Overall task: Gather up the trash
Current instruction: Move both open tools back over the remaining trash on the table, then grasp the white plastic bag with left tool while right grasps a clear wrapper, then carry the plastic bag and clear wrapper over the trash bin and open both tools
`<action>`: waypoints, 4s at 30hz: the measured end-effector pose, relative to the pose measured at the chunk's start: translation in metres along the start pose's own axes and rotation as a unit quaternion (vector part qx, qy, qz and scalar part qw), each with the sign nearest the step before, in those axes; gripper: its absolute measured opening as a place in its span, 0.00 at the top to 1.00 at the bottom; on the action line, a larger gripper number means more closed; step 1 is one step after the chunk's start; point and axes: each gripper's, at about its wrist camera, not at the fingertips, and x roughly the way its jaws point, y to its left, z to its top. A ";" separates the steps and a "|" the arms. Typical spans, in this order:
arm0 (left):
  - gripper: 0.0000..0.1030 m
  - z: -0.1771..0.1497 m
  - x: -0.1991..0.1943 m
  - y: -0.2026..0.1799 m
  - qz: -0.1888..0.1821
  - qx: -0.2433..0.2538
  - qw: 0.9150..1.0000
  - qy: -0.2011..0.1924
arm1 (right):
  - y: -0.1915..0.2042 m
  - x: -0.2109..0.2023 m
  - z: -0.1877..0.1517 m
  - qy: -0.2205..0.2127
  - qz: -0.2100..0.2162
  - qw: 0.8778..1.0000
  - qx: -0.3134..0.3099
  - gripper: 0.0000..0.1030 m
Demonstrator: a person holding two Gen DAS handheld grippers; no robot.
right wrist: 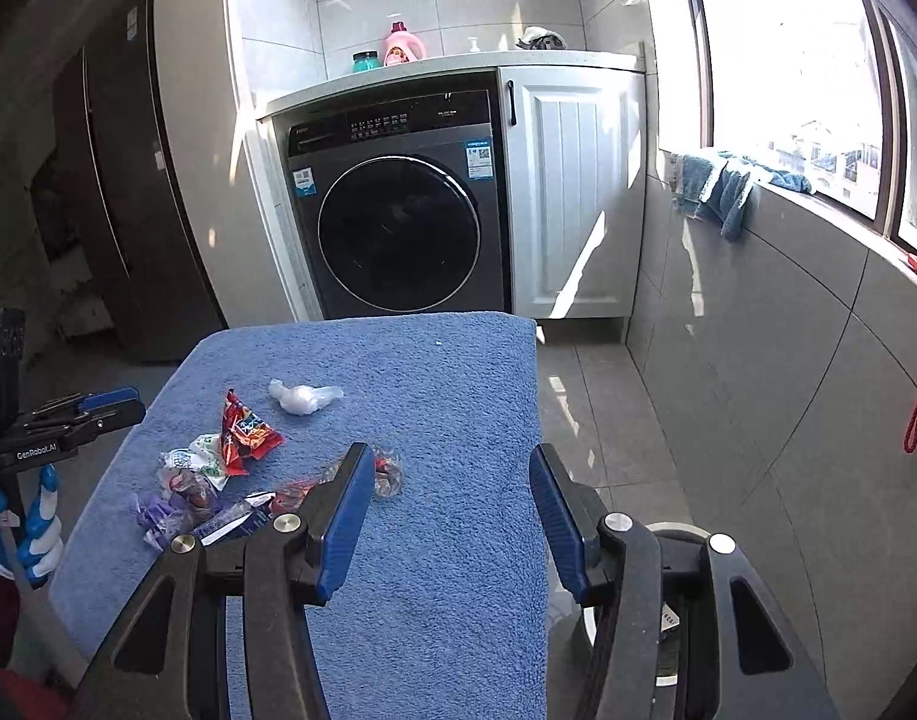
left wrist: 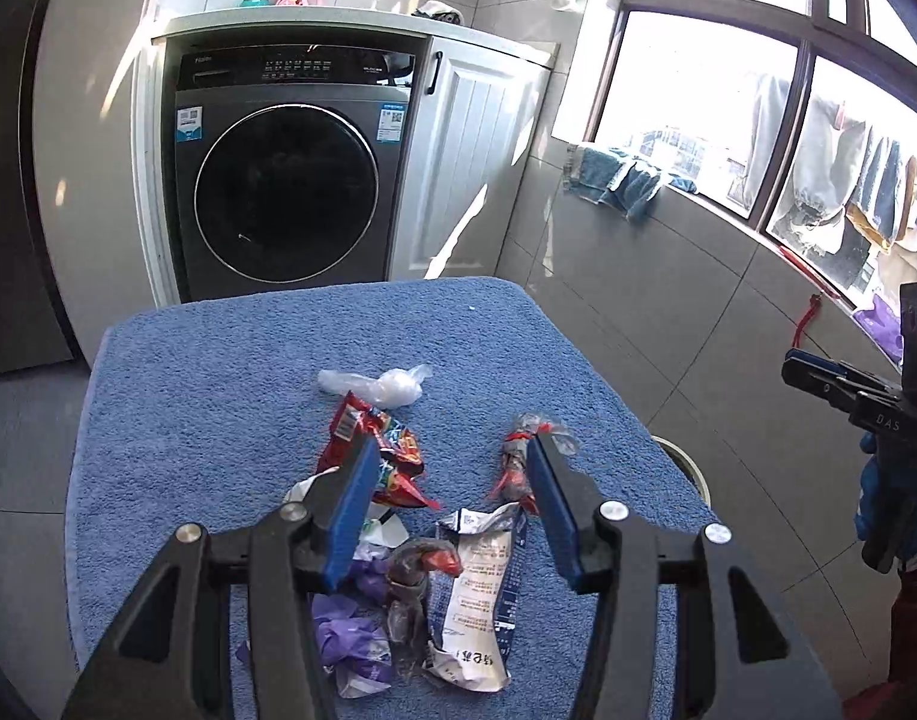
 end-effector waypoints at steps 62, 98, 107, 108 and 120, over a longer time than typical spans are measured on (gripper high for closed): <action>0.92 -0.052 0.081 0.152 -0.033 -0.091 0.991 0.091 | 0.227 0.186 -0.046 0.217 0.266 0.922 -0.181 0.60; 0.92 -0.027 0.018 0.040 -0.037 -0.059 0.996 0.048 | 0.020 0.055 0.002 0.015 0.142 0.990 -0.011 0.83; 0.93 -0.003 0.062 -0.051 -0.068 -0.003 0.994 0.084 | -0.077 0.009 -0.020 -0.019 0.064 0.996 0.052 0.83; 0.93 0.001 0.069 -0.064 -0.072 0.008 0.993 0.091 | -0.088 0.007 -0.024 -0.020 0.052 0.997 0.059 0.83; 0.92 0.026 0.192 -0.247 -0.138 0.129 0.966 0.177 | -0.210 0.019 -0.090 0.014 -0.062 0.985 0.158 0.83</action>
